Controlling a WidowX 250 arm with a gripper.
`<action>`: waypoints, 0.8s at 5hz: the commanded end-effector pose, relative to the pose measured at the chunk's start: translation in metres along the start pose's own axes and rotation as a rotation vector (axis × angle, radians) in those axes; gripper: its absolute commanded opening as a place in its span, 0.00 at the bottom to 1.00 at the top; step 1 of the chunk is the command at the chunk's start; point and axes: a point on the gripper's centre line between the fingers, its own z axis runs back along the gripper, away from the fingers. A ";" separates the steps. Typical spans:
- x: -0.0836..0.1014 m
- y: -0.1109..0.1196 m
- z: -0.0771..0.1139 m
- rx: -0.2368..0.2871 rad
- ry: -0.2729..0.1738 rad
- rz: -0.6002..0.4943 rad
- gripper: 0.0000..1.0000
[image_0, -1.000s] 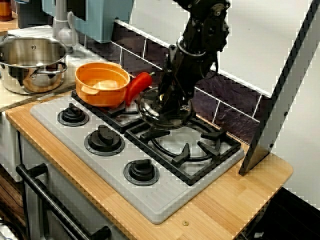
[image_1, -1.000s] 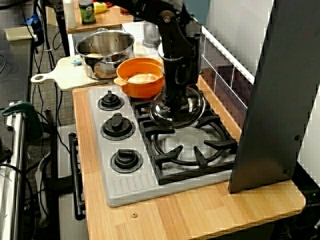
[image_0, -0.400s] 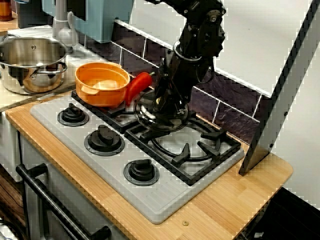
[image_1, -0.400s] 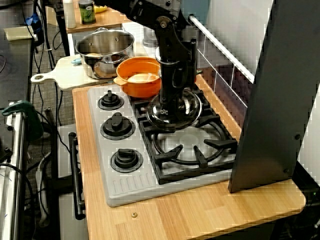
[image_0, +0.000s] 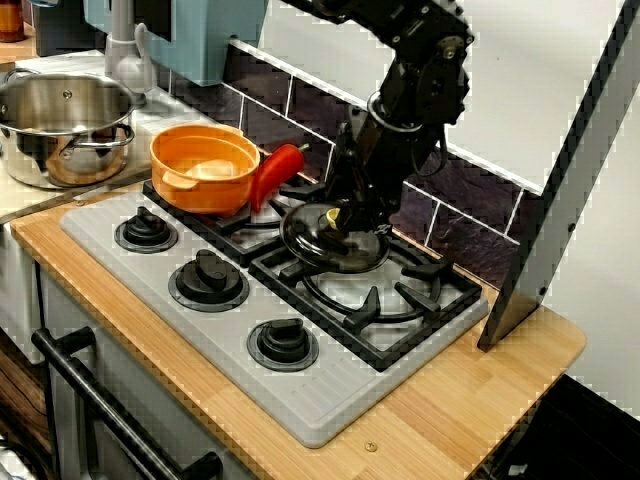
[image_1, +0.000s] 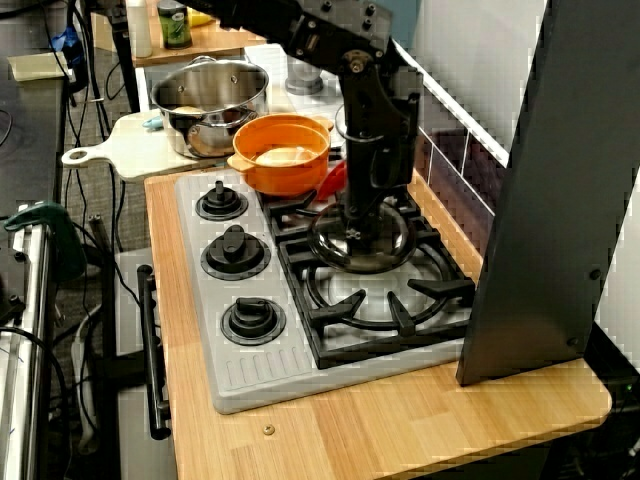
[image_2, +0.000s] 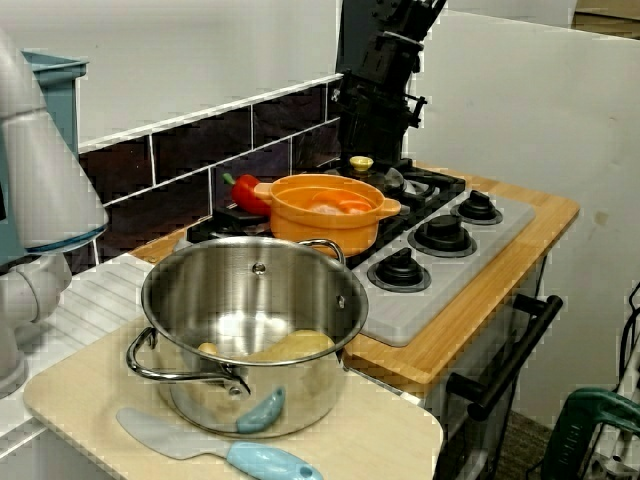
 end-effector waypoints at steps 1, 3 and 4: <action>0.007 0.007 0.010 0.016 -0.047 0.018 1.00; -0.005 0.025 0.022 0.011 -0.051 0.045 1.00; -0.019 0.041 0.027 0.016 -0.065 0.075 1.00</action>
